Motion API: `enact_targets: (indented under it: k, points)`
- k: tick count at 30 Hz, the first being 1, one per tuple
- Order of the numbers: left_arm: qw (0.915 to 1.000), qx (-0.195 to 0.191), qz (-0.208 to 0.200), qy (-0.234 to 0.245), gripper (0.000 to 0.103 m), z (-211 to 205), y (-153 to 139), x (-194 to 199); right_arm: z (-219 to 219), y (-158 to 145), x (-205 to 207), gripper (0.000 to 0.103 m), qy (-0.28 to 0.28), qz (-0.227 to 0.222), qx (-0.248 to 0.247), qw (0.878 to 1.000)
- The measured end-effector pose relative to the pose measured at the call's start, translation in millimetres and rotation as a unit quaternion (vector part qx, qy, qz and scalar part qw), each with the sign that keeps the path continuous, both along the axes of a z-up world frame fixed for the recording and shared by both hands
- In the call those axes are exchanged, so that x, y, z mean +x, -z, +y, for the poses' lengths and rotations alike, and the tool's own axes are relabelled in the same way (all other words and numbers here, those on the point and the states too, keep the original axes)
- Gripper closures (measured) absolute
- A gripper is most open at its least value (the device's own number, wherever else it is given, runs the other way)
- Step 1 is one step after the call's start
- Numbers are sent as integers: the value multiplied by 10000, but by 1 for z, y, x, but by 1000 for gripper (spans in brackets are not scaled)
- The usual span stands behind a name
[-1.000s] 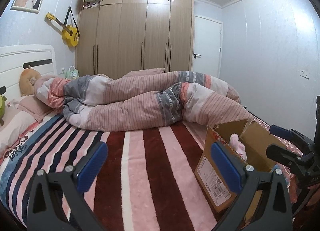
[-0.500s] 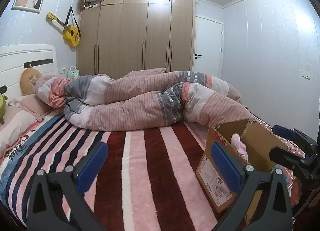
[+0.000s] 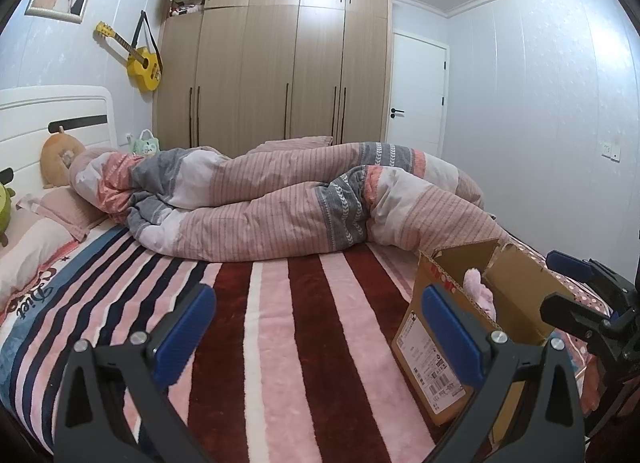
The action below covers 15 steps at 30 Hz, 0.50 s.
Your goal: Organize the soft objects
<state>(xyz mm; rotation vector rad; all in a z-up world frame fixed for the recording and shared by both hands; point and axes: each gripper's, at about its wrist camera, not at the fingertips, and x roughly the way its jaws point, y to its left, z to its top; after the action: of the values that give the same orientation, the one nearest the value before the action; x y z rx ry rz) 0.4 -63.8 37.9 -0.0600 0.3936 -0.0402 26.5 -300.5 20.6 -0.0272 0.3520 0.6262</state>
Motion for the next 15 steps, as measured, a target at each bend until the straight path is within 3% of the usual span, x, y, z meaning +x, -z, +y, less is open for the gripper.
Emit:
enact_targets:
  k: [15]
  points:
    - [10000, 4, 16, 55, 1, 0, 1, 2, -1, -1, 0, 0, -13, 11, 2, 10000]
